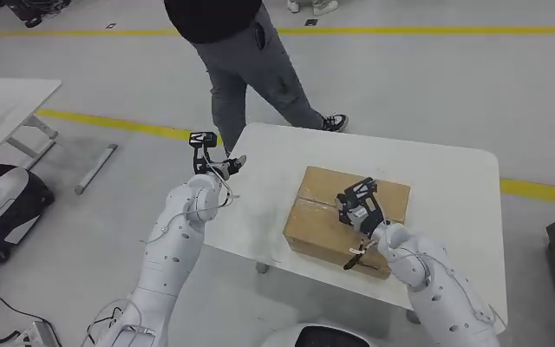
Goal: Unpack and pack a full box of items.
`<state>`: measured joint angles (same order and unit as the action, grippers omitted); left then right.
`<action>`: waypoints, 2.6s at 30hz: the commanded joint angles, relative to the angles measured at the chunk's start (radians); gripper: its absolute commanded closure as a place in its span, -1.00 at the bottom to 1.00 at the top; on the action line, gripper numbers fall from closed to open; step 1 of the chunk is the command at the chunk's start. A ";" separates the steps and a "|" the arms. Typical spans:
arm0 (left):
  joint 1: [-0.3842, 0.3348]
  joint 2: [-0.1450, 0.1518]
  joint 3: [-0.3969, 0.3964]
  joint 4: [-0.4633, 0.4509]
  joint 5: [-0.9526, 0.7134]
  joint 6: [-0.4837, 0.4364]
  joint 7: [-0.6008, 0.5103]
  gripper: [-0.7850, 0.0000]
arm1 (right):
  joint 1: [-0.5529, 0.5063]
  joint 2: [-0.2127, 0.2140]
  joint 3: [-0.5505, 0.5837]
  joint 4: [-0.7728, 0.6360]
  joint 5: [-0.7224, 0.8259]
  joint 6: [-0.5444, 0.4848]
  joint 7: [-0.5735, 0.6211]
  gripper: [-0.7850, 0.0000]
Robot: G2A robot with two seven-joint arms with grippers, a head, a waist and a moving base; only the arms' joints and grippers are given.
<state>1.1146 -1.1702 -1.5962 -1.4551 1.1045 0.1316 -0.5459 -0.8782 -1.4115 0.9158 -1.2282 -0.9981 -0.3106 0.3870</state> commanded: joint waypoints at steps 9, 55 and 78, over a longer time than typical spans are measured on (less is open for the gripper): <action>0.000 0.000 0.000 0.000 0.000 0.000 0.000 -1.00 | 0.035 -0.016 -0.027 0.076 -0.009 0.018 0.001 1.00; 0.000 0.000 0.000 0.000 0.000 0.000 0.000 -1.00 | -0.285 0.091 0.311 -0.272 -0.091 -0.025 0.015 1.00; 0.086 0.001 0.024 -0.091 -0.153 -0.210 -0.077 -1.00 | -0.524 0.137 0.597 -0.584 -0.038 -0.027 -0.138 1.00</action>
<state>1.1864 -1.1703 -1.5735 -1.5315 0.9678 -0.0524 -0.6122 -1.3849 -1.2760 1.4987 -1.7989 -1.0373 -0.3398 0.2523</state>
